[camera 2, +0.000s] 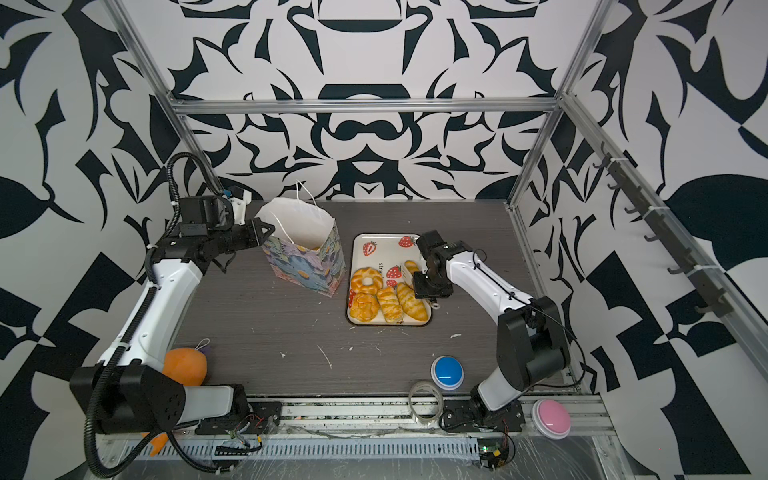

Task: Place the fake bread into the paper bag
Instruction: 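Lower the tongs with the right gripper onto a striped roll on the tray, then close the tongs on the striped roll and lift it toward the bag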

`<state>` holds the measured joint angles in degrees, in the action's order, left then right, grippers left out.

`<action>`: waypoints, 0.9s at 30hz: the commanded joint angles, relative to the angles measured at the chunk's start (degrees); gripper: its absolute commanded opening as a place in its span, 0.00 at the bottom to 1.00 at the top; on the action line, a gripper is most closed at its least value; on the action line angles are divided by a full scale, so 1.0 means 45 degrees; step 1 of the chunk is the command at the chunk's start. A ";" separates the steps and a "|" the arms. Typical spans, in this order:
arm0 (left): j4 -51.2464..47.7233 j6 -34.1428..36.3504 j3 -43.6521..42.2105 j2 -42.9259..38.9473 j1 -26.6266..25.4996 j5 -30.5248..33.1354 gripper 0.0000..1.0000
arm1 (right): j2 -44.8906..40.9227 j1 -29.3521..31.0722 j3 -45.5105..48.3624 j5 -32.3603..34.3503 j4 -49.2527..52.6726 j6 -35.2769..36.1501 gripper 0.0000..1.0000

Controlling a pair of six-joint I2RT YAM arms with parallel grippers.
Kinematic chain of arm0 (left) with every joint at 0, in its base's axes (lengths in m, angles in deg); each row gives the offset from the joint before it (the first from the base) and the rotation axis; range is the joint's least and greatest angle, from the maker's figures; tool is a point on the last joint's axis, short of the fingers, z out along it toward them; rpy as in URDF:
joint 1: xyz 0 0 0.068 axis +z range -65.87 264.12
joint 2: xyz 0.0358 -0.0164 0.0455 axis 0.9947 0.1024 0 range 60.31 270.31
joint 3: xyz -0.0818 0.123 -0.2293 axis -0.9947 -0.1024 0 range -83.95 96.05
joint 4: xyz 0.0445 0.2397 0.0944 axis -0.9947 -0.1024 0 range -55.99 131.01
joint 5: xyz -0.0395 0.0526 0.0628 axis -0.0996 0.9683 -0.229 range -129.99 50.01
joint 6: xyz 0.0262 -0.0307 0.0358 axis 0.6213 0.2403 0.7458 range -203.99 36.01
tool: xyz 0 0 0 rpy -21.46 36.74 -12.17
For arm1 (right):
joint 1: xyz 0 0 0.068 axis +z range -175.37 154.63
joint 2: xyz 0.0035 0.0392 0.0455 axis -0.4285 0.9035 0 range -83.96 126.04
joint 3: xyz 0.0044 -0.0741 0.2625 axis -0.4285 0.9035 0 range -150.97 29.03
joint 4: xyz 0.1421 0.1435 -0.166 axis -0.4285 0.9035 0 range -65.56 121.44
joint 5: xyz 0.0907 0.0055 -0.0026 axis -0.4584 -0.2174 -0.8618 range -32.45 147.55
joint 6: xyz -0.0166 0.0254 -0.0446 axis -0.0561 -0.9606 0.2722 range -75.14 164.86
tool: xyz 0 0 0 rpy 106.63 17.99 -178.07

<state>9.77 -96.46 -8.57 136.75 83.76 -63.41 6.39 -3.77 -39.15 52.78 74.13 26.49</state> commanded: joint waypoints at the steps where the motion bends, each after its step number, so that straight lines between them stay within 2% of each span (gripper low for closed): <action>1: -0.0024 -0.0100 -0.0207 -0.0288 0.0041 -0.0188 0.02 | -0.0094 0.0091 -0.0053 0.0283 0.0124 0.0087 0.48; 13: -0.0018 -0.0082 -0.0207 -0.0269 0.0041 -0.0162 0.02 | -0.0447 0.0217 -0.0427 0.0563 0.0079 0.0073 0.39; 27: -0.0010 -0.0088 -0.0212 -0.0230 0.0041 -0.0171 0.01 | -0.0663 0.0218 -0.3208 0.0582 0.0638 0.0177 0.39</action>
<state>9.90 -96.46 -8.59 136.75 83.76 -63.41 6.47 -3.11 -49.12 54.85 76.58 26.87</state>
